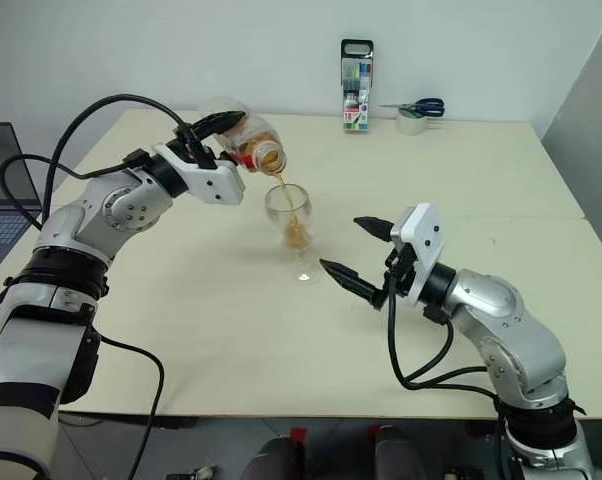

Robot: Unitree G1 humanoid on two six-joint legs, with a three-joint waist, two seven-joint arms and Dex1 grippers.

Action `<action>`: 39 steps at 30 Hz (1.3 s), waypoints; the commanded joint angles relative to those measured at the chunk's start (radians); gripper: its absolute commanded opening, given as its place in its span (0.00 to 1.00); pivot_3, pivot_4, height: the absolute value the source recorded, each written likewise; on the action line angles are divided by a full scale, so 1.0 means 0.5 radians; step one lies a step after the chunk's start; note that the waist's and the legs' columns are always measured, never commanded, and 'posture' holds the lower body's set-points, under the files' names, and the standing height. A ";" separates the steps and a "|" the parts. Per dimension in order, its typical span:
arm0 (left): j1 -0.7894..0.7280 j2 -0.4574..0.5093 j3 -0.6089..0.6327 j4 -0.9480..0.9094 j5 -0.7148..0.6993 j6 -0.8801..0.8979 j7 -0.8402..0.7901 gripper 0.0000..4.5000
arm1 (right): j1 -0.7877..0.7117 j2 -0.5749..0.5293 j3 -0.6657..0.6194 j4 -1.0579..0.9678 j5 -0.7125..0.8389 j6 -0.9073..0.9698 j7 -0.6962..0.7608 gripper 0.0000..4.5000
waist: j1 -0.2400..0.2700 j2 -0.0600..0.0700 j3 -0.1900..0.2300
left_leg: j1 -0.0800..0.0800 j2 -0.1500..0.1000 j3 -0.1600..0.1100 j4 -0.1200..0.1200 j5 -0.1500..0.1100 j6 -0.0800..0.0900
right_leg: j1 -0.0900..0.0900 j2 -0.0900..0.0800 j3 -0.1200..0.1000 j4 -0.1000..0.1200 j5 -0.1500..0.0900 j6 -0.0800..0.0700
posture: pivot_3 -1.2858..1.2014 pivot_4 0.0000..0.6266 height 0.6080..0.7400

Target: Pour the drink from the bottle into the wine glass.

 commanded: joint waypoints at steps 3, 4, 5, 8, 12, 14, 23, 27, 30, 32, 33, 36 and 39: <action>-0.096 0.056 0.011 -0.023 -0.001 -0.026 0.058 0.38 | 0.025 0.014 0.004 -0.064 0.010 -0.087 0.012 1.00 | -0.001 0.000 0.000 | 0.000 0.000 0.000 0.000 0.000 0.000 | 0.000 0.000 0.000 0.000 0.000 0.000 | 0.52 0.24 1.00; -0.099 0.058 0.009 -0.021 0.002 -0.028 0.059 0.38 | 0.028 0.017 0.007 -0.059 0.007 -0.095 0.012 1.00 | -0.001 0.000 0.000 | 0.000 0.000 0.000 0.000 0.000 0.000 | 0.000 0.000 0.000 0.000 0.000 0.000 | 0.52 0.24 1.00; -0.102 0.060 0.008 -0.018 0.004 -0.029 0.061 0.38 | 0.031 0.020 0.012 -0.053 0.002 -0.103 0.012 1.00 | -0.002 0.000 0.000 | 0.000 0.000 0.000 0.000 0.000 0.000 | 0.000 0.000 0.000 0.000 0.000 0.000 | 0.52 0.24 1.00; -0.110 0.068 0.003 -0.012 0.015 -0.034 0.067 0.38 | 0.038 0.025 0.030 -0.038 -0.009 -0.126 0.013 1.00 | -0.002 0.000 0.000 | 0.000 0.000 0.000 0.000 0.000 0.000 | 0.000 0.000 0.000 0.000 0.000 0.000 | 0.52 0.24 1.00; -0.116 0.080 -0.012 -0.006 0.032 -0.041 0.088 0.38 | 0.041 0.027 0.047 -0.023 -0.016 -0.146 0.016 1.00 | -0.006 0.000 0.000 | 0.000 0.000 0.000 0.000 0.000 -0.001 | 0.000 0.000 0.000 0.000 0.000 0.000 | 0.52 0.24 1.00; -0.118 0.085 -0.017 -0.003 0.040 -0.046 0.098 0.38 | 0.040 0.030 0.056 -0.013 -0.021 -0.157 0.016 1.00 | -0.006 0.000 0.000 | 0.000 0.000 0.000 0.000 0.002 -0.003 | 0.000 0.000 0.000 0.000 0.000 0.000 | 0.52 0.24 1.00; -0.123 0.100 -0.025 0.009 0.069 -0.057 0.138 0.38 | 0.051 0.037 0.077 -0.014 -0.041 -0.167 0.012 1.00 | -0.007 0.000 0.000 | 0.000 0.000 0.000 0.000 0.002 -0.004 | 0.000 0.000 0.000 0.001 0.000 0.000 | 0.52 0.24 1.00; -0.125 0.103 -0.030 0.013 0.079 -0.061 0.148 0.38 | 0.050 0.036 0.078 -0.018 -0.045 -0.162 0.013 1.00 | -0.007 0.000 0.000 | 0.000 0.000 0.000 0.000 0.002 -0.004 | 0.000 0.000 0.000 0.001 0.000 0.000 | 0.52 0.24 1.00; -0.129 0.109 -0.034 0.016 0.085 -0.065 0.159 0.38 | 0.041 0.030 0.076 -0.025 -0.043 -0.148 0.013 1.00 | -0.007 0.000 0.000 | 0.000 0.000 0.000 0.000 0.003 -0.004 | 0.000 0.000 0.000 0.001 0.000 0.000 | 0.52 0.24 1.00; -0.132 0.116 -0.039 0.015 0.093 -0.069 0.168 0.38 | 0.038 0.023 0.072 -0.034 -0.037 -0.134 0.011 1.00 | -0.007 0.000 0.000 | 0.000 0.000 0.000 0.000 0.003 -0.005 | 0.000 0.000 0.000 0.001 0.000 0.000 | 0.52 0.24 1.00; -0.132 0.120 -0.043 0.014 0.101 -0.071 0.175 0.38 | 0.039 0.020 0.071 -0.039 -0.036 -0.129 0.011 1.00 | -0.007 0.000 0.000 | 0.000 0.000 0.000 0.000 0.003 -0.005 | 0.000 0.000 0.000 0.001 0.000 0.000 | 0.52 0.24 1.00; -0.134 0.123 -0.050 0.017 0.112 -0.074 0.185 0.38 | 0.043 0.017 0.073 -0.048 -0.033 -0.120 0.011 1.00 | -0.007 0.000 0.000 | 0.000 0.000 0.000 0.000 0.003 -0.005 | 0.000 0.000 0.000 0.001 0.000 0.000 | 0.52 0.24 1.00; -0.137 0.123 -0.051 0.022 0.118 -0.077 0.192 0.38 | 0.035 0.011 0.074 -0.057 -0.022 -0.098 0.013 1.00 | -0.007 0.000 0.000 | 0.000 0.000 0.000 0.000 0.003 -0.005 | 0.000 0.000 0.000 0.001 0.000 0.000 | 0.52 0.24 1.00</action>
